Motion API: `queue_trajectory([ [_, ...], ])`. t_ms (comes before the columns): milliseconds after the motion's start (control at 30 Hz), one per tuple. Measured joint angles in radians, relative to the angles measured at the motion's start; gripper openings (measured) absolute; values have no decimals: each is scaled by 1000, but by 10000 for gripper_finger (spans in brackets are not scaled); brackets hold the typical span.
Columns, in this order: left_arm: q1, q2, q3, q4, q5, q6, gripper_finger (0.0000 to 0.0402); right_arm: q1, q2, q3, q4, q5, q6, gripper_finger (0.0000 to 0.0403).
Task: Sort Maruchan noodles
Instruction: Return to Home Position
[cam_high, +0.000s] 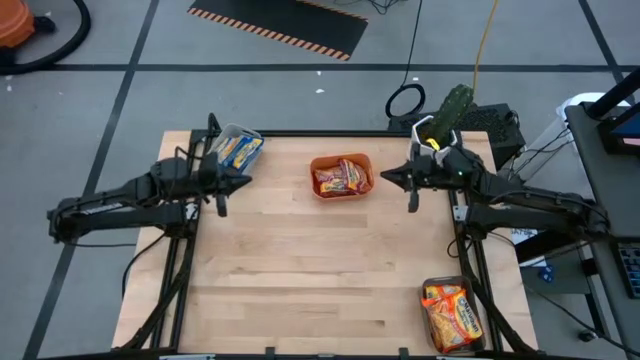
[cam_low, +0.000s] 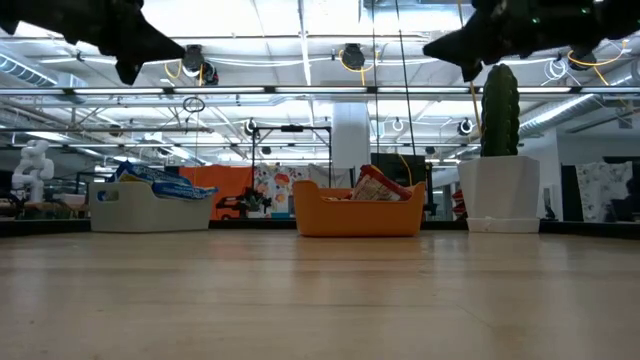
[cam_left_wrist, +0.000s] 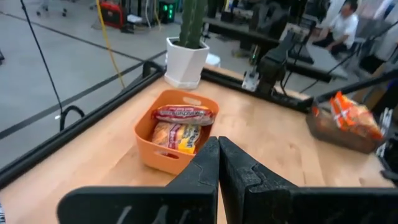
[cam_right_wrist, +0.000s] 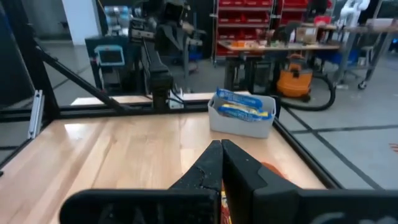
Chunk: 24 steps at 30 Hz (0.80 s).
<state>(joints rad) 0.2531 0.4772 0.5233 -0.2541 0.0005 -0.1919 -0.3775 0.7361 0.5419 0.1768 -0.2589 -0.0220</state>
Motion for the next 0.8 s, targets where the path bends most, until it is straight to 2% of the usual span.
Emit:
queue_trajectory([
  [167,-14,-41,-73,30,6,-36,1,0,-72,-92,43,27,5,0],
  [300,-14,-49,-90,20,7,-122,1,0,-116,-151,60,27,3,0],
  [533,-14,-46,-90,-109,25,-133,16,0,-180,-272,96,24,47,0],
  [800,-2,-54,-90,-149,25,0,20,0,-213,-421,268,78,115,0],
])
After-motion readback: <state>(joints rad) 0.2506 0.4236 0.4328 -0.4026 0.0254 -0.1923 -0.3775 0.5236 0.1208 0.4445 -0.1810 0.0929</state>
